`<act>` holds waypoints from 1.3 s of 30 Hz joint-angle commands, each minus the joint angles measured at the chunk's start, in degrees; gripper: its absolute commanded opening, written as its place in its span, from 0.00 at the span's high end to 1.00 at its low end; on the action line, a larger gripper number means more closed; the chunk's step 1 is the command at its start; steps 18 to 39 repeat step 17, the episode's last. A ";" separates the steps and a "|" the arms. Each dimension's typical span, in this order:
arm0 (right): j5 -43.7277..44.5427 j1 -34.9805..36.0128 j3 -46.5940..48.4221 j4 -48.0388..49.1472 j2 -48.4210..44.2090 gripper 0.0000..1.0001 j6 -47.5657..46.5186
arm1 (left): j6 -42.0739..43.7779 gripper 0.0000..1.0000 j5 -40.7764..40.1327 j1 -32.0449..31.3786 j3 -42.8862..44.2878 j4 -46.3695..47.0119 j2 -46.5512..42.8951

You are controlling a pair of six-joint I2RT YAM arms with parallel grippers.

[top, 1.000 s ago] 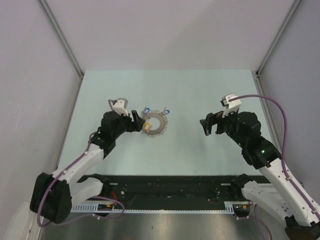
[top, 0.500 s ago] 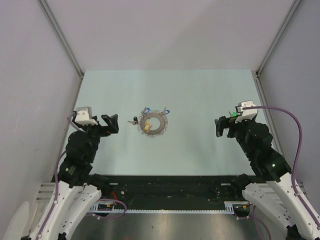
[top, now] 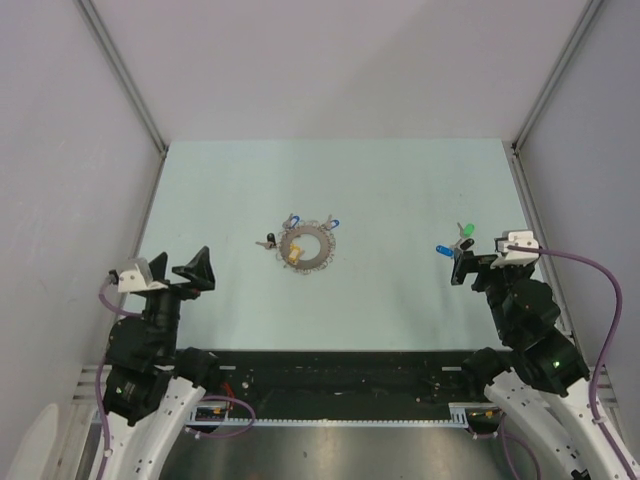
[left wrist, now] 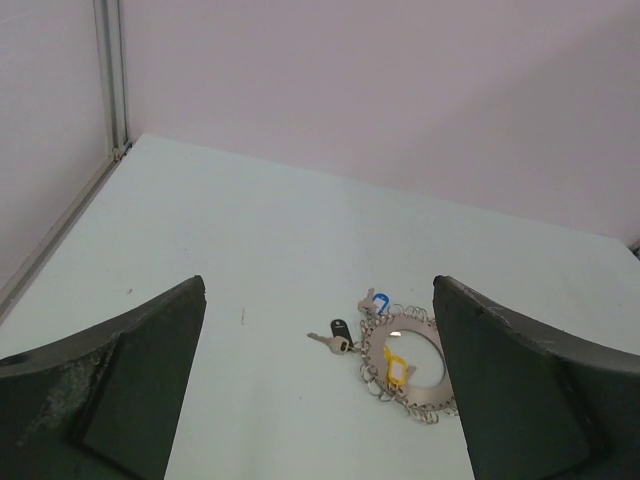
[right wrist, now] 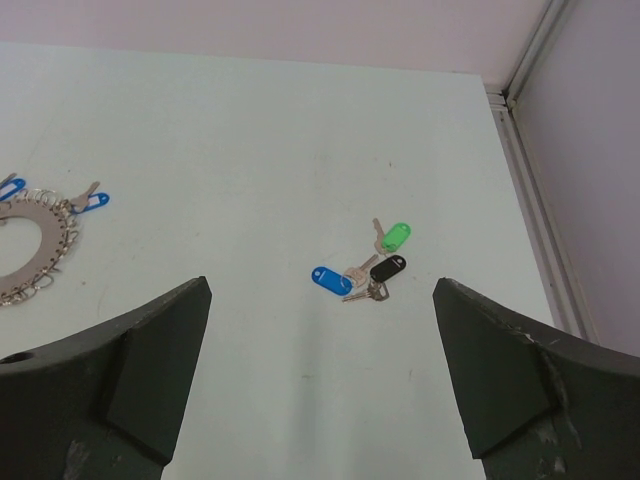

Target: Put the keys on the keyring

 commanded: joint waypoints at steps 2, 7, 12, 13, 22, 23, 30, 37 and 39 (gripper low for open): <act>1.67 -0.73 -1.43 4.50 -1.34 0.00 -1.74 | 2.85 0.00 -1.08 0.34 -1.42 1.83 -1.75; -1.93 -2.22 -1.43 4.59 -0.03 0.00 -1.65 | 3.73 0.00 -1.60 0.43 -1.59 2.36 -0.52; -3.59 -4.33 -1.60 4.94 1.03 0.00 -1.74 | 3.73 0.00 -0.72 0.52 -1.42 2.36 -0.61; -4.38 -4.77 -1.60 5.03 1.03 0.00 -1.74 | 3.73 0.00 -0.72 0.69 -1.42 2.36 -0.78; -6.41 -5.92 -1.78 5.12 1.21 0.00 -1.65 | 3.82 0.00 -0.11 1.13 -1.68 2.63 -2.45; -6.41 -5.92 -1.78 5.12 1.21 0.00 -1.65 | 3.82 0.00 -0.11 1.13 -1.68 2.63 -2.45; -6.41 -5.92 -1.78 5.12 1.21 0.00 -1.65 | 3.82 0.00 -0.11 1.13 -1.68 2.63 -2.45; -6.41 -5.92 -1.78 5.12 1.21 0.00 -1.65 | 3.82 0.00 -0.11 1.13 -1.68 2.63 -2.45; -6.41 -5.92 -1.78 5.12 1.21 0.00 -1.65 | 3.82 0.00 -0.11 1.13 -1.68 2.63 -2.45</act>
